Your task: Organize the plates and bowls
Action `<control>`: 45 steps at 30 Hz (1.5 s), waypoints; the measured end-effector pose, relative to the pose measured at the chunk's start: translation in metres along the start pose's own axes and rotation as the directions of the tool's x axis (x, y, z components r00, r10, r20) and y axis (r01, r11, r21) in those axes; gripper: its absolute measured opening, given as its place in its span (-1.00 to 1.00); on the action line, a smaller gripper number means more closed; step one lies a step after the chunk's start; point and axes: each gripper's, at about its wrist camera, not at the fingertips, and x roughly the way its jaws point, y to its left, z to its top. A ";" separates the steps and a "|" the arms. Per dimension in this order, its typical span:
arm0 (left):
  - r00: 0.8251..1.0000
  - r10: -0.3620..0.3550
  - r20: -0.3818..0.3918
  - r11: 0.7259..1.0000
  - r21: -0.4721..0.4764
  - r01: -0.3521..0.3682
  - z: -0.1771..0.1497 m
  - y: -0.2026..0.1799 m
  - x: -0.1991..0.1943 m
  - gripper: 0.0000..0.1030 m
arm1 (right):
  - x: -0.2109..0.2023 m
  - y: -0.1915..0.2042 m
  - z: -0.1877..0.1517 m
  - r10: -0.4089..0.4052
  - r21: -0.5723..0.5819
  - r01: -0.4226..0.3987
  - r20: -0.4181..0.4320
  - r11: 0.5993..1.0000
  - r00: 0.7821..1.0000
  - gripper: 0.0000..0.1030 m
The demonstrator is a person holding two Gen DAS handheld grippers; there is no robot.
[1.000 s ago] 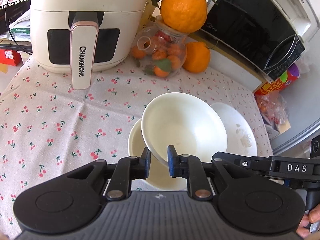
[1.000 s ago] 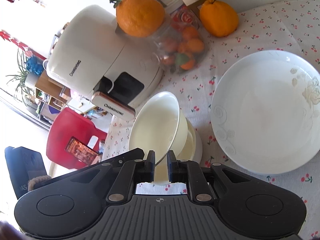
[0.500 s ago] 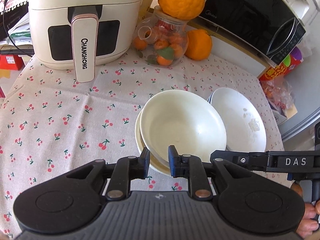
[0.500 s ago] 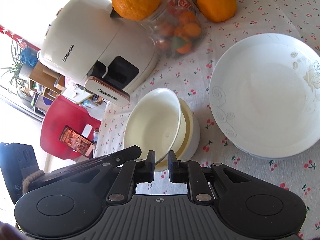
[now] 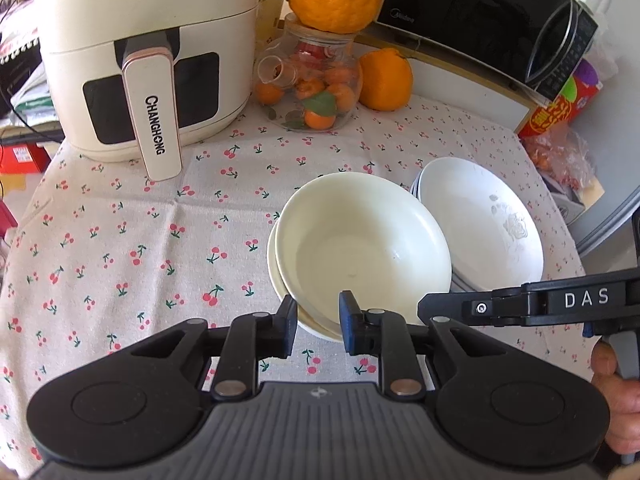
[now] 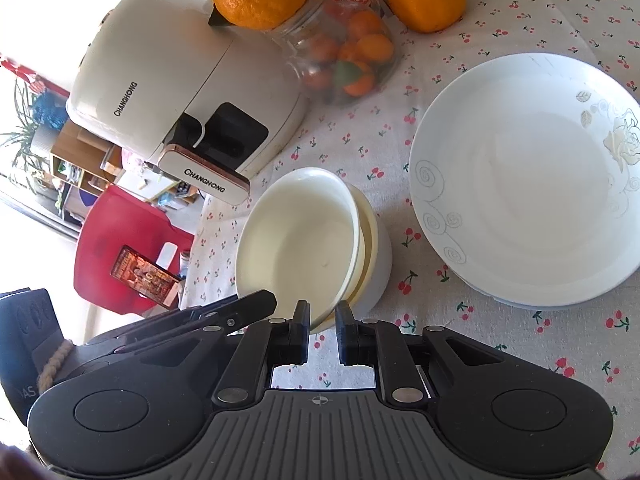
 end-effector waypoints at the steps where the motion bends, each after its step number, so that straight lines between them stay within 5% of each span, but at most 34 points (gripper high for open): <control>1: 1.000 0.005 0.002 1.000 0.009 -0.005 0.000 -0.001 0.000 -0.60 | 0.000 0.000 0.000 0.000 -0.002 0.000 -0.003 1.000 1.000 -0.70; 14: 0.998 0.059 0.025 0.992 0.106 -0.061 -0.003 -0.012 -0.001 -0.41 | -0.001 -0.002 0.001 -0.027 -0.022 0.027 -0.001 0.999 1.000 -0.59; 25: 0.998 0.015 0.066 0.980 0.197 -0.028 -0.007 -0.021 -0.001 0.52 | -0.011 -0.011 0.005 -0.039 0.007 0.039 0.044 0.999 0.998 0.06; 30: 0.986 -0.046 0.160 0.956 0.292 -0.002 -0.016 -0.021 -0.003 0.88 | -0.016 -0.014 0.000 0.007 -0.054 -0.001 0.114 0.999 0.994 0.24; 45: 0.985 -0.091 0.143 0.879 0.477 0.012 -0.041 -0.006 0.022 0.98 | 0.006 -0.025 -0.020 0.065 -0.054 -0.058 0.128 0.997 0.990 0.27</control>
